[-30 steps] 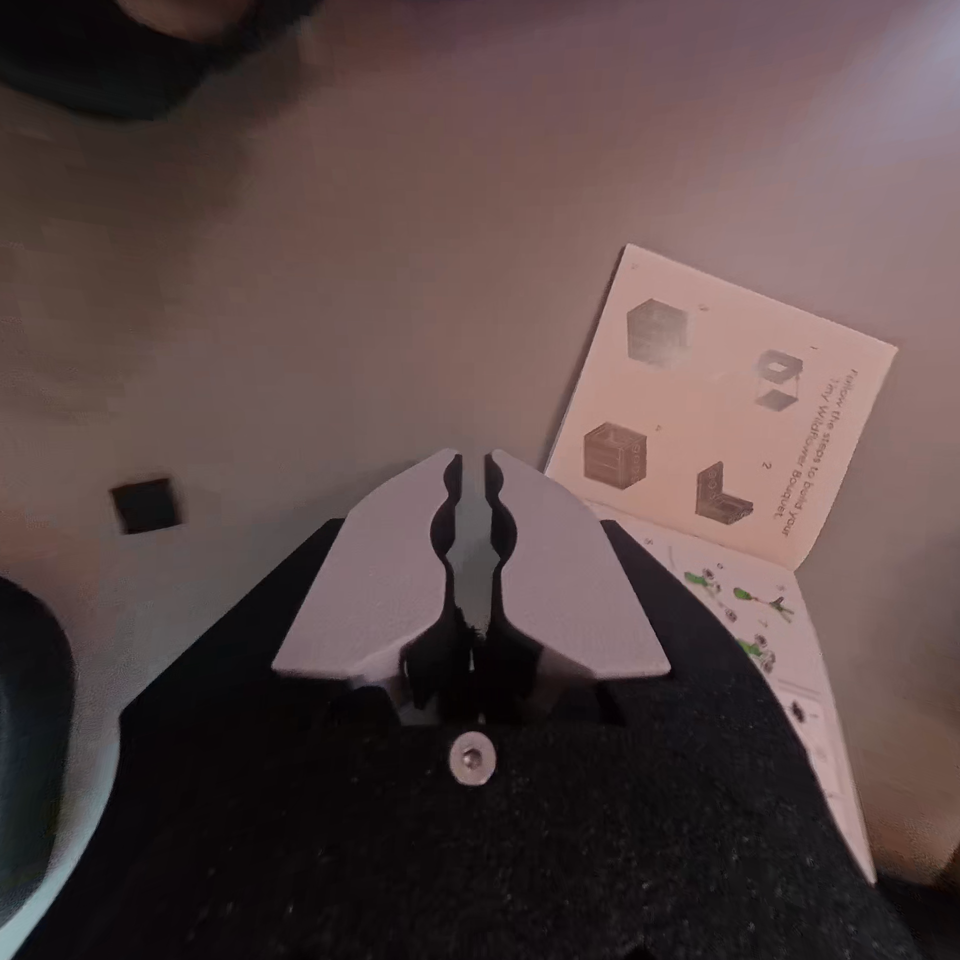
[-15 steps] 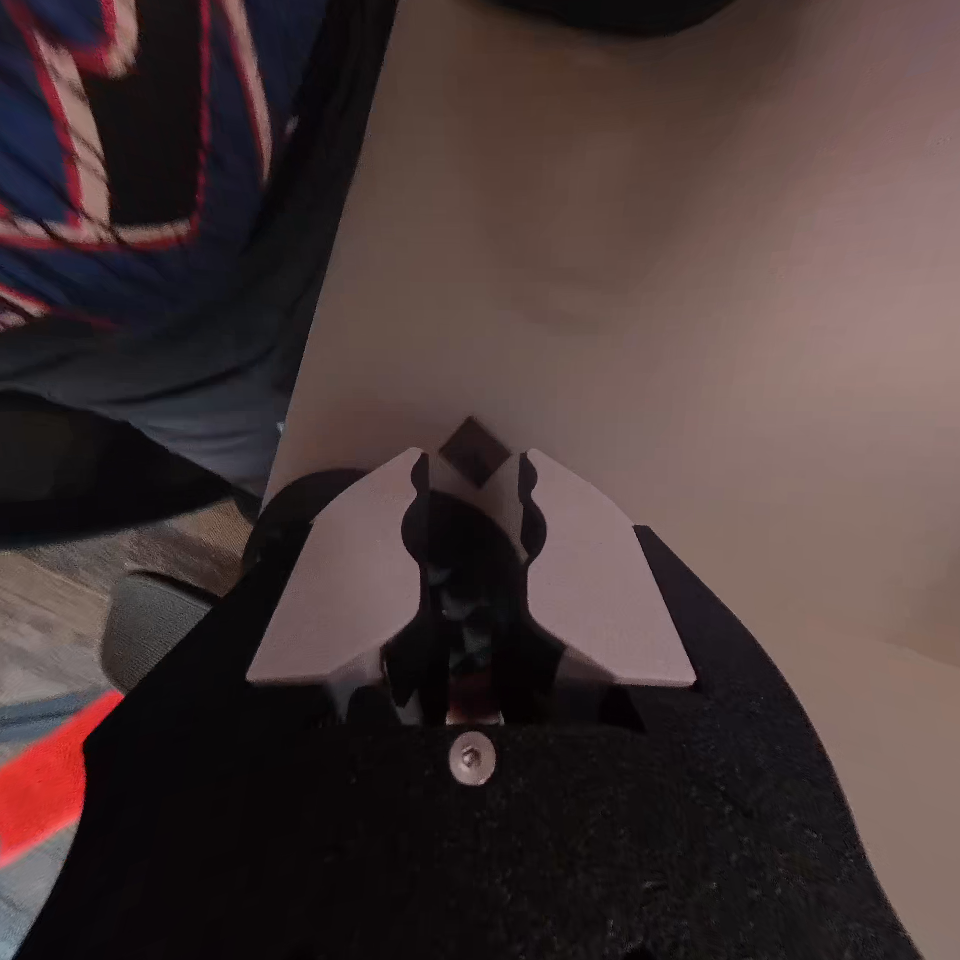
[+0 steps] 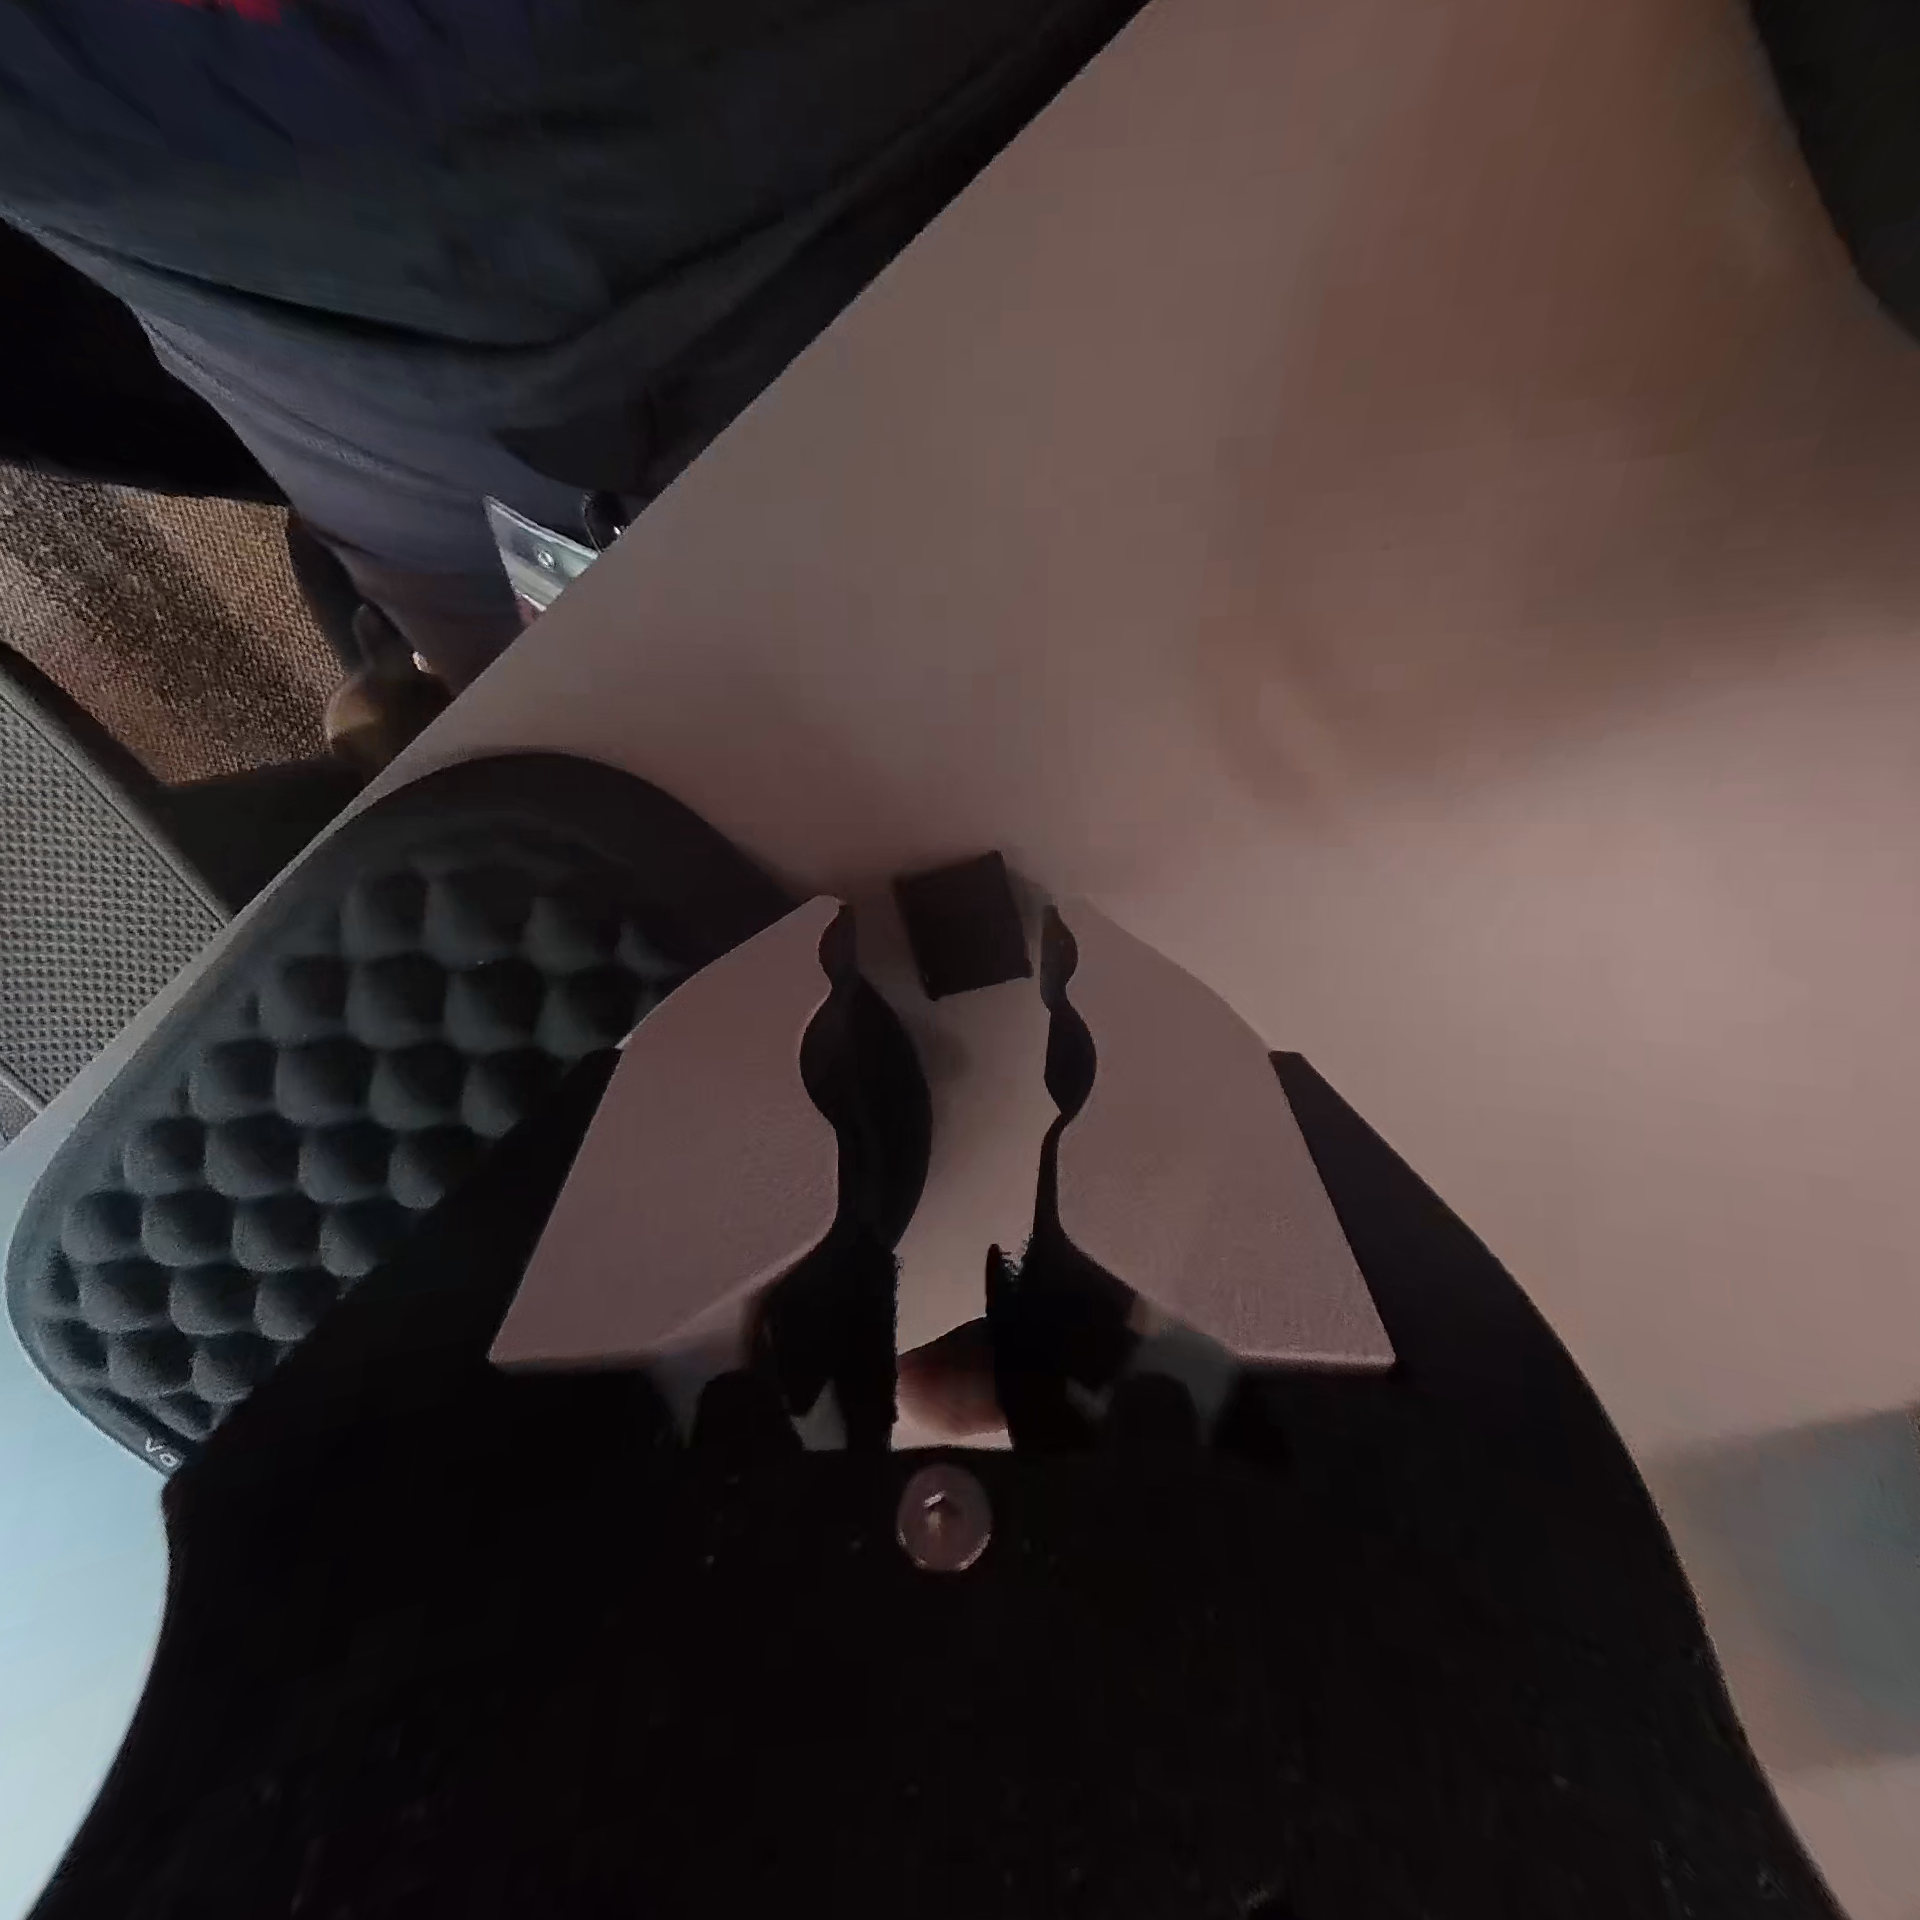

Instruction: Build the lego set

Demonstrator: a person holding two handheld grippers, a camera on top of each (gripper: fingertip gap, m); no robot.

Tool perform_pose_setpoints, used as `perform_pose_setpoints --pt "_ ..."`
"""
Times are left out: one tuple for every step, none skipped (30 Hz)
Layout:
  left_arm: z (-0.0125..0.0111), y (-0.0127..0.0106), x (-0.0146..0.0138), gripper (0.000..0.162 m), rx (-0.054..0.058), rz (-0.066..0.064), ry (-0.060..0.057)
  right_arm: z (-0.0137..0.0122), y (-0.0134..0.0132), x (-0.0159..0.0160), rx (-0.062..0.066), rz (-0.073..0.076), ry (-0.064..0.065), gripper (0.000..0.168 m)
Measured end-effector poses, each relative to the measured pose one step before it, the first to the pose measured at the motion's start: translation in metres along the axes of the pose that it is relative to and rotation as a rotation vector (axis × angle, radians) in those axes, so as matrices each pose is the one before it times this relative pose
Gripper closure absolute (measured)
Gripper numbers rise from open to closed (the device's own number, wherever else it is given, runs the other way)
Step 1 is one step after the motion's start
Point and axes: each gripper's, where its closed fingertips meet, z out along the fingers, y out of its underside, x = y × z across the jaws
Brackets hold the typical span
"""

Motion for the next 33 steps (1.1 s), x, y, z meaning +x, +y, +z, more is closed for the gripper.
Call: perform_pose_setpoints --pt "-0.00014 0.00035 -0.00024 0.136 -0.0022 -0.0017 -0.0005 0.00184 0.00041 0.00009 -0.0013 -0.0042 0.0028 0.136" --pt "0.00028 0.00037 0.0006 0.136 -0.0023 -0.0037 0.0044 0.0009 -0.00157 0.00052 0.0132 -0.0086 0.0085 0.138" --pt "0.00051 0.0005 0.00095 0.136 -0.0028 -0.0038 0.0068 0.00037 -0.00098 0.001 0.0095 -0.0037 0.0109 0.141" --pt "0.00062 0.0007 0.00111 0.136 -0.0037 -0.0017 0.0064 0.00014 0.00033 0.00104 0.0017 -0.0003 0.0092 0.143" --pt "0.00075 0.00081 0.001 0.136 -0.0046 0.0009 0.0052 -0.00001 0.00002 -0.00009 -0.0002 0.0033 0.0011 0.143" --pt "0.00071 0.00081 0.0009 0.136 -0.0053 0.0026 0.0042 -0.00004 0.00017 -0.00021 0.001 0.0015 0.0022 0.143" --pt "0.00058 0.00077 0.00071 0.136 -0.0053 0.0029 0.0031 0.0 0.00011 -0.00034 0.0056 0.0048 0.0019 0.144" --pt "0.00043 0.00063 0.00051 0.136 -0.0047 0.0022 0.0018 -0.00015 0.00014 -0.00032 0.009 0.0098 0.0028 0.146" --pt "0.00018 0.00038 0.0003 0.136 -0.0034 0.0014 0.0004 -0.00003 0.00016 -0.00019 0.0106 0.0119 0.0055 0.146" --pt "-0.00006 -0.00009 0.00006 0.136 -0.0014 0.0009 -0.0005 -0.00018 0.00024 0.00006 0.0106 0.02 0.0061 0.146" --pt "-0.00021 -0.00044 -0.00011 0.136 0.0014 0.0005 -0.0011 -0.00008 0.00019 0.00114 0.0095 0.0318 0.0123 0.147" --pt "-0.00036 -0.00088 -0.00021 0.136 0.0041 -0.0004 -0.0017 -0.00024 0.00024 0.00254 0.0083 0.0387 0.0202 0.147" --pt "-0.00047 -0.00108 -0.00034 0.136 0.0051 -0.002 -0.0018 0.0 0.00003 0.00244 0.011 0.0422 0.0181 0.147" --pt "-0.00036 -0.00087 -0.00036 0.136 0.005 -0.0033 -0.0014 -0.00001 -0.00031 0.00316 0.0164 0.0427 0.0204 0.147" --pt "-0.00038 -0.00084 -0.00033 0.136 0.0048 -0.0036 -0.0014 0.0002 -0.00068 0.00419 0.0224 0.048 0.0248 0.147" --pt "-0.00029 -0.00072 -0.00044 0.136 0.004 -0.0024 -0.0016 0.00028 -0.00093 0.00363 0.0248 0.0483 0.0203 0.147" --pt "-0.00026 -0.00037 -0.0003 0.136 0.0021 -0.0004 -0.0022 0.00021 -0.00055 0.0037 0.022 0.0437 0.021 0.148" --pt "-0.00018 0.00004 -0.00043 0.136 -0.0004 0.001 -0.0037 -0.00004 -0.00023 0.00427 0.0199 0.039 0.0243 0.148" --pt "-0.00012 0.0002 -0.00078 0.136 -0.0014 0.0025 -0.0057 -0.00048 -0.00041 0.00379 0.0223 0.0307 0.0223 0.148" --pt "-0.0001 0.00028 -0.00097 0.136 -0.0017 0.0045 -0.0077 -0.00164 -0.0024 0.00324 0.0384 0.029 0.0175 0.148" --pt "-0.00009 0.00025 -0.00119 0.136 -0.0026 0.0066 -0.0101 -0.00272 -0.00488 0.0038 0.0554 0.0392 0.0169 0.147" --pt "-0.00005 0.00048 -0.00147 0.136 -0.0035 0.0078 -0.0117 -0.00348 -0.00699 0.00356 0.0698 0.0474 0.0126 0.148" --pt "0.00004 0.00058 -0.0013 0.136 -0.004 0.0068 -0.0111 -0.00399 -0.00811 0.00415 0.0756 0.0495 0.0154 0.148" --pt "0.00005 0.00061 -0.00122 0.136 -0.0045 0.0047 -0.0095 -0.00401 -0.00803 0.0045 0.0737 0.0458 0.0186 0.148" --pt "0.00025 0.00084 -0.00094 0.136 -0.0046 0.0023 -0.0071 -0.00388 -0.00798 0.0036 0.071 0.0407 0.0133 0.148" --pt "0.00031 0.00098 -0.0006 0.136 -0.005 -0.0007 -0.0045 -0.00372 -0.00772 0.00329 0.0698 0.0377 0.0137 0.148" --pt "0.00037 0.00118 -0.00042 0.136 -0.0065 -0.0019 -0.0029 -0.00365 -0.0078 0.00332 0.0697 0.0403 0.0136 0.148" --pt "0.0006 0.00142 0.00004 0.136 -0.0081 0.0015 -0.0014 -0.00373 -0.00864 0.0033 0.0742 0.0441 0.0136 0.148" --pt "0.00078 0.00178 0.00082 0.136 -0.0102 0.0082 0.0007 -0.00421 -0.01003 0.00305 0.0833 0.0453 0.0138 0.148" --pt "0.00121 0.00196 0.00171 0.136 -0.0111 0.0125 0.0031 -0.00464 -0.01179 0.00164 0.0936 0.047 0.0077 0.148" --pt "0.00183 0.00188 0.00238 0.136 -0.01 0.0116 0.006 -0.0049 -0.01197 -0.0001 0.0942 0.0442 0.0001 0.148" --pt "0.00264 0.00189 0.00331 0.136 -0.0096 0.0088 0.0113 -0.00507 -0.01074 -0.00112 0.0851 0.0354 0.0005 0.148" --pt "0.00341 0.00189 0.00444 0.136 -0.0098 0.0067 0.0176 -0.00513 -0.00852 -0.00109 0.07 0.0264 0.0069 0.148"
